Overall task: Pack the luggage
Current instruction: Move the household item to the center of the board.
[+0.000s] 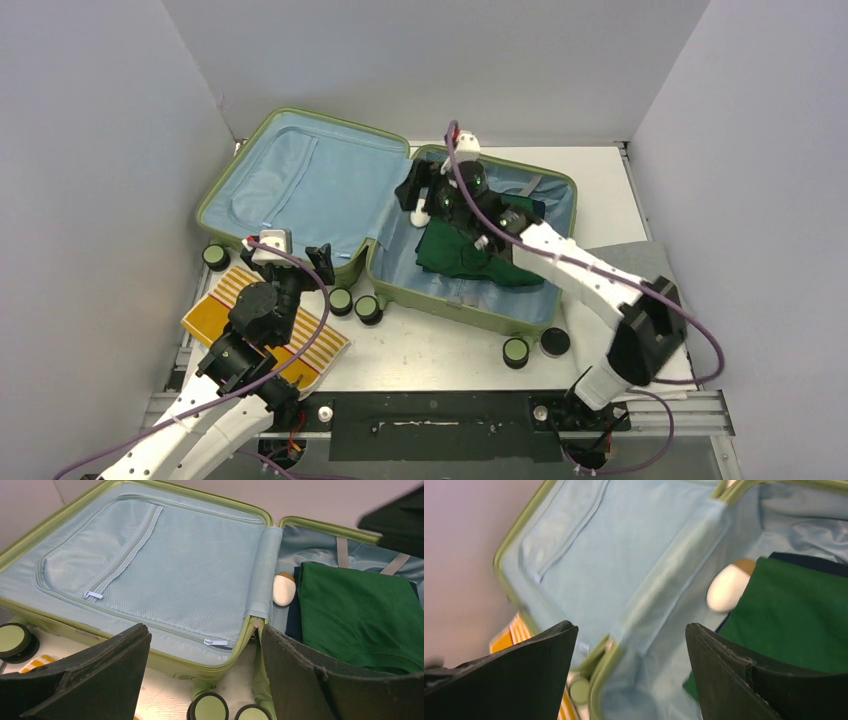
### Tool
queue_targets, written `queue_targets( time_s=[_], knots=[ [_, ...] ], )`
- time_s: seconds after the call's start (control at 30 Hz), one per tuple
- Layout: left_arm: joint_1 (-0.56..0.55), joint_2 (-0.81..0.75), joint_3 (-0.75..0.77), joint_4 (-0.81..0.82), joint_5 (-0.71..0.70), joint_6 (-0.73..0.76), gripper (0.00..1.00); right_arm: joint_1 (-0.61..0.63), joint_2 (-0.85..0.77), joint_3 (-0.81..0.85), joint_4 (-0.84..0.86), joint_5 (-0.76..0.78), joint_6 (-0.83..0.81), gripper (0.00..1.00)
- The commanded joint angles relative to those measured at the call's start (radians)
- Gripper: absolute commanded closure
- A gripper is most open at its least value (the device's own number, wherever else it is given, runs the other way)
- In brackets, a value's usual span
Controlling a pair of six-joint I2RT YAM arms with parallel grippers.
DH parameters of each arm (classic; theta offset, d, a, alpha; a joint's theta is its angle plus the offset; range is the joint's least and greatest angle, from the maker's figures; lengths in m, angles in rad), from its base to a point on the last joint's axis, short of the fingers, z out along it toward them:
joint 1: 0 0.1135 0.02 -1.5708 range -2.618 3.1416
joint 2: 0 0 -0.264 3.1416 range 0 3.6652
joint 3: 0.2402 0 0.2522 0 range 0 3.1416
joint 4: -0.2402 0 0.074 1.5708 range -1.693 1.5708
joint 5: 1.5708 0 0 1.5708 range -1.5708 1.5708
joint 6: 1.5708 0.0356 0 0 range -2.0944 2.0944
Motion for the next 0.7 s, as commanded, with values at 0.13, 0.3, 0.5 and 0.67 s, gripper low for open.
queue_targets(
  time_s=[0.13,0.3,0.5,0.67],
  knots=[
    [0.001,-0.010,0.004,0.017,0.015,-0.001,0.21,0.402,-0.462,-0.275,-0.349,0.335,-0.333,0.21],
    [0.001,-0.009,0.002,0.022,0.012,-0.002,0.21,0.656,-0.648,-0.406,-0.746,0.576,0.135,0.22],
    [0.003,-0.006,0.006,0.015,-0.002,-0.006,0.21,0.918,-0.626,-0.504,-1.052,0.702,0.731,0.22],
    [0.000,-0.013,0.003,0.015,0.007,-0.009,0.21,0.938,-0.418,-0.456,-1.050,0.740,0.739,0.17]
  ],
)
